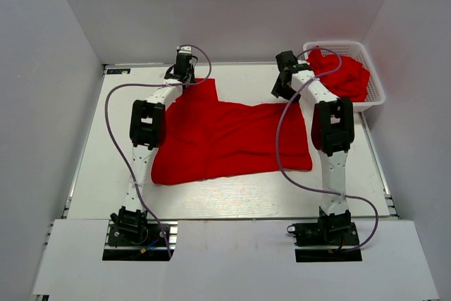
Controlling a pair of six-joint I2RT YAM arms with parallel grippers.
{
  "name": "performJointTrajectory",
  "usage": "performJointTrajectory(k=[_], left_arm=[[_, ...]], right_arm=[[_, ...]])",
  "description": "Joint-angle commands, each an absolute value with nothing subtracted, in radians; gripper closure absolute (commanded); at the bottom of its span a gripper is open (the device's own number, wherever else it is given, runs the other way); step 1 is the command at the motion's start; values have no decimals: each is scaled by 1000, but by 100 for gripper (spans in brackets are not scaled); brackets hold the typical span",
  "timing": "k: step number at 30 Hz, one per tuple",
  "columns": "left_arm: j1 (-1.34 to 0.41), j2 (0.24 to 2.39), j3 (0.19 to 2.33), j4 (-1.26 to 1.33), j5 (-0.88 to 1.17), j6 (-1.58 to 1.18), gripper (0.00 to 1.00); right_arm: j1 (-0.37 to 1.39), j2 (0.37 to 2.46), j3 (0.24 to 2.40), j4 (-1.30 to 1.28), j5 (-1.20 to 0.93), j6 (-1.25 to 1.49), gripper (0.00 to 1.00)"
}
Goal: Fold and stack the t-shirts
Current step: Grap the side of the flattened tshirt furthest away from the robot with both arms
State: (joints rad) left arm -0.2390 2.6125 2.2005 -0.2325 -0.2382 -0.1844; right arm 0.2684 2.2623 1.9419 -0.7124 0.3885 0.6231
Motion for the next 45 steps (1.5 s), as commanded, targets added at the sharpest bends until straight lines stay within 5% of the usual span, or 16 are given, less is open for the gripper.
performJointTrajectory(k=[1,8,15,22,30,36,45], left_arm=[[-236,2493,2198,-202,-198,-184,100],[-236,2464,2187,-193,-189,-184,100],[-236,2436,2174,-170,-146,-161,100],[-227,2375,2131,-120,44,-95,100],[-218,2159,1884,-82,95,-54,100],[-230,1849,1429,92,86,-26,100],[-230,1579,1089,57,81,-69,100]], right_arm=[[264,2318,2025,-733,422,646,33],[256,2350,2025,-741,422,658,36],[252,2359,1991,-735,439,655,52],[244,2387,2040,-696,413,634,99],[248,2286,1944,-640,367,578,100],[250,2186,1832,-595,350,551,100],[250,2053,1671,-560,336,537,100]])
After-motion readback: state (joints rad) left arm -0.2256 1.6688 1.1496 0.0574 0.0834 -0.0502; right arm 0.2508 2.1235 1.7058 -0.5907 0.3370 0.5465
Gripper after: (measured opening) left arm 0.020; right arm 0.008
